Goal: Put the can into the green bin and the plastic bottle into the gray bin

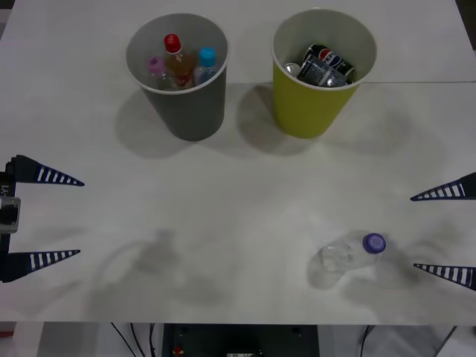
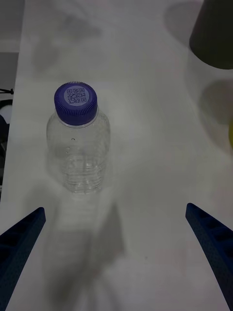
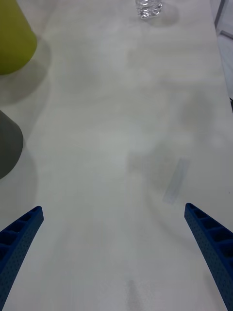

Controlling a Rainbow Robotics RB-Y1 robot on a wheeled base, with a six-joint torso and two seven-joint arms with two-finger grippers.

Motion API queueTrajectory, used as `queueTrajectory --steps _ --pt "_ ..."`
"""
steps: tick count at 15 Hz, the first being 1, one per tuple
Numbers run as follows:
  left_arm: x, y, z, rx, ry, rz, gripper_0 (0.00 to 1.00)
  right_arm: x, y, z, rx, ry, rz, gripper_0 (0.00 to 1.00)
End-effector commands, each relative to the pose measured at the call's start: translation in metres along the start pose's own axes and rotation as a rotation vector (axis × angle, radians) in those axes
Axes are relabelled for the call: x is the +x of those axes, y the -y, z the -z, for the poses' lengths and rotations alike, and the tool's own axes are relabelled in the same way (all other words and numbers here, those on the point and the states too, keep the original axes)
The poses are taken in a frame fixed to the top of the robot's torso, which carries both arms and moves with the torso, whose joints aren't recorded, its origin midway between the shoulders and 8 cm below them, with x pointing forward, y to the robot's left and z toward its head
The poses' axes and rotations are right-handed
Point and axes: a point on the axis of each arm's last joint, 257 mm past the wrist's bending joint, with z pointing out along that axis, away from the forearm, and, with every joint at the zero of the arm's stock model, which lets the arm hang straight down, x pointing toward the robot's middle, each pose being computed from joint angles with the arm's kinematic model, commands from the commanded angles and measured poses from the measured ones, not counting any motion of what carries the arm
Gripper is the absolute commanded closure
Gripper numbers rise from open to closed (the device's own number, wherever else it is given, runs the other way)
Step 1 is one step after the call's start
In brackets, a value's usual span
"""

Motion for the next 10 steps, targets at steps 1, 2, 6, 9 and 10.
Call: queueTrajectory --steps 1,2,6,9,10 --pt "0.0 0.0 0.0 0.0 0.0 0.0 0.0 0.006 -0.006 -0.006 0.017 0.034 0.03 0.0" --pt "0.0 0.0 0.0 0.0 0.0 0.0 0.0 0.007 -0.009 -0.009 0.021 0.047 0.03 0.0" --pt "0.0 0.0 0.0 0.0 0.0 0.0 0.0 0.017 -0.02 -0.025 0.017 0.128 -0.037 0.0" --pt "0.0 0.0 0.0 0.0 0.0 0.0 0.0 0.025 -0.022 -0.037 0.018 0.183 -0.081 0.0" --pt "0.0 0.0 0.0 0.0 0.0 0.0 0.0 0.027 -0.025 -0.042 0.012 0.198 -0.092 0.0"
